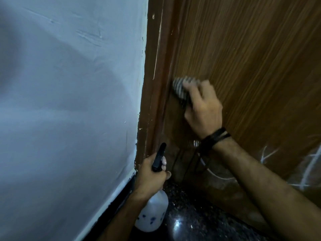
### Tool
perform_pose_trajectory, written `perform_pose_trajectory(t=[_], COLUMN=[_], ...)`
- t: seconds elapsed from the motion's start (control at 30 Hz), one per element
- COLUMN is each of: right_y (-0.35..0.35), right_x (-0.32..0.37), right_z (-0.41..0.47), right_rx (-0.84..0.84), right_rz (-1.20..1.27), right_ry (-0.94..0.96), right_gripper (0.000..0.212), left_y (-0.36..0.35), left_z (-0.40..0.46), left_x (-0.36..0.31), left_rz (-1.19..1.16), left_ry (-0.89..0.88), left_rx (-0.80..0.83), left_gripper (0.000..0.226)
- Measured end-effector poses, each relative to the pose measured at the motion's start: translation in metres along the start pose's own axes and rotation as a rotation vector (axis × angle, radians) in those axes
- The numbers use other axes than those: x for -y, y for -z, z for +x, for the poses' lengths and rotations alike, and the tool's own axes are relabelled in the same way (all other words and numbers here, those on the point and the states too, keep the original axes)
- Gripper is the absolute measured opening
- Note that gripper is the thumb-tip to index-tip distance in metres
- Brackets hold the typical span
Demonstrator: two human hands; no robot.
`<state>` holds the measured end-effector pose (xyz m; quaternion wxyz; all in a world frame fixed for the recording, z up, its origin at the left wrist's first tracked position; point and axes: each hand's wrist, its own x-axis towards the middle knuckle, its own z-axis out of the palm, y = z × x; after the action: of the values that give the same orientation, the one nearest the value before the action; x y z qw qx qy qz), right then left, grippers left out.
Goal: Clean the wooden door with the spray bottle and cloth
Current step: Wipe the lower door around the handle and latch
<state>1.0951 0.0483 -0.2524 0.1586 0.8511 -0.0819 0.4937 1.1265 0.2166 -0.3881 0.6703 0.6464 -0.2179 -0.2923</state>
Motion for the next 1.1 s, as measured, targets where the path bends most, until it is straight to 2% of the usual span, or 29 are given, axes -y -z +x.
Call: perform_pose_trajectory(t=[0.1,0.23,0.3,0.4,0.47,0.53,0.67,0.77,0.93,1.1], right_y=[0.007,-0.011,-0.021,-0.031,-0.031,-0.025,0.001,0.014,0.022,0.025], right_x=[0.003,0.011,0.014,0.014,0.006,-0.004,-0.004,0.004,0.002,0.003], right_z=[0.03,-0.004,-0.038,-0.094,-0.121,-0.134,-0.151,-0.169,-0.201,-0.218], right_rx=[-0.087,0.014,0.132,0.396,0.475,0.377,0.017,-0.179,-0.199,-0.26], right_rz=[0.035,-0.005,-0.042,-0.071,-0.045,0.02,0.217,0.269,0.263,0.25], right_ry=[-0.042,0.054,0.128,0.344,0.369,0.235,-0.255,-0.456,-0.676,-0.703], right_gripper=[0.046,0.042,0.042,0.035,0.032,0.03,0.047,0.052,0.053,0.051], left_y=[0.005,0.004,0.005,0.005,0.005,0.007,0.009,0.002,-0.016,-0.025], left_z=[0.0,-0.003,-0.007,-0.011,-0.014,-0.016,-0.015,-0.01,-0.007,-0.009], left_x=[-0.001,-0.003,-0.004,-0.001,0.003,0.007,0.017,0.018,0.018,0.021], left_rz=[-0.002,0.007,0.016,0.037,0.064,0.103,0.169,0.234,0.335,0.445], left_ry=[0.011,0.01,0.019,0.037,0.051,0.059,0.08,0.092,0.077,0.053], left_rx=[-0.024,-0.044,-0.032,-0.026,-0.014,0.019,0.096,0.124,0.18,0.288], left_gripper=[0.03,0.033,0.033,0.032,0.033,0.032,0.03,0.034,0.039,0.033])
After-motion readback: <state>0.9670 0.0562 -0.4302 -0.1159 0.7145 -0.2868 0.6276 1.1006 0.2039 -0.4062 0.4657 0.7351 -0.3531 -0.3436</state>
